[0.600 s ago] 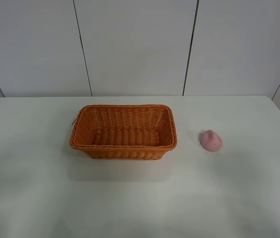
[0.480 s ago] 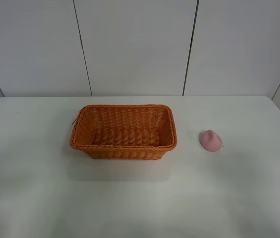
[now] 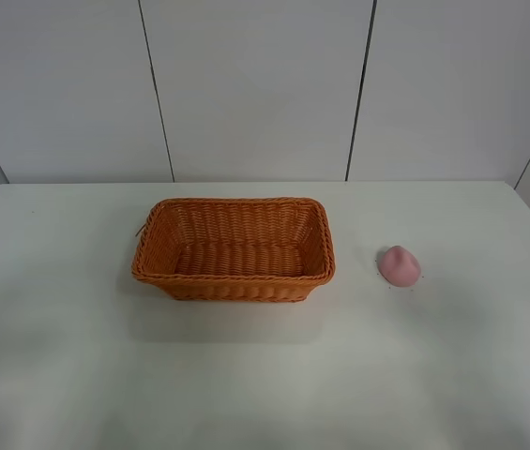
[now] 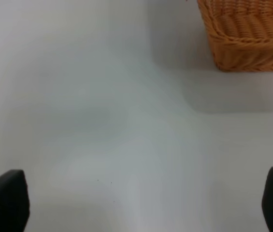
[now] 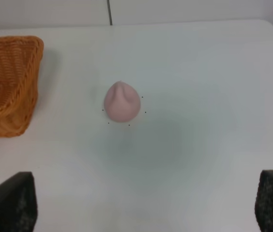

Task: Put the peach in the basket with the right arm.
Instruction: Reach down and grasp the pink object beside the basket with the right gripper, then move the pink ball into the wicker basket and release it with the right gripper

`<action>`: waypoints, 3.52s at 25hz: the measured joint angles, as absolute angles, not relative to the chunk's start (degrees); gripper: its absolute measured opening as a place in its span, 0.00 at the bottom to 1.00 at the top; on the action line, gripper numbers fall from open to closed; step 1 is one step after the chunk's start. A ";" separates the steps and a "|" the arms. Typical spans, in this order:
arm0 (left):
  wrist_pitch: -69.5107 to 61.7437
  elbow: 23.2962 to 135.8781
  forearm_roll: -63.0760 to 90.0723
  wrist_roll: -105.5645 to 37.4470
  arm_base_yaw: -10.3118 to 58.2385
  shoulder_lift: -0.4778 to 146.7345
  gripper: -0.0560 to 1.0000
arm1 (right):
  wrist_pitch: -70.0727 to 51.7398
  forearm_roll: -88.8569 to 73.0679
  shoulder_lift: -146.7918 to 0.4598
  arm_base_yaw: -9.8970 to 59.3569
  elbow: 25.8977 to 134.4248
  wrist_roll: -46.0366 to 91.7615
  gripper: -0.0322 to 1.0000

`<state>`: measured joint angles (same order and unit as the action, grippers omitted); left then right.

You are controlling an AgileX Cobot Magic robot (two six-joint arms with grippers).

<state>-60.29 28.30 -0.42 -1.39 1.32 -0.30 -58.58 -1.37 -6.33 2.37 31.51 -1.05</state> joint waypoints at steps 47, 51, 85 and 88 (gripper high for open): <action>-60.29 28.30 -0.42 -1.39 1.32 -0.30 0.99 | -54.51 -1.12 -121.07 7.55 86.06 -0.47 0.70; -60.29 28.30 -0.42 -1.39 1.32 -0.30 0.99 | -52.89 -1.04 -124.35 7.55 86.06 -0.80 0.70; -60.29 28.30 -0.42 -1.39 1.32 -0.30 0.99 | -69.23 -0.51 -117.74 7.76 111.79 -1.01 0.04; -60.29 28.30 -0.42 -1.39 1.32 -0.30 0.99 | -69.33 0.00 -117.55 9.35 113.38 -1.00 0.04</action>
<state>-60.29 28.30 -0.42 -1.39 1.32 -0.30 -69.33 0.00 -117.55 9.35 113.38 -1.00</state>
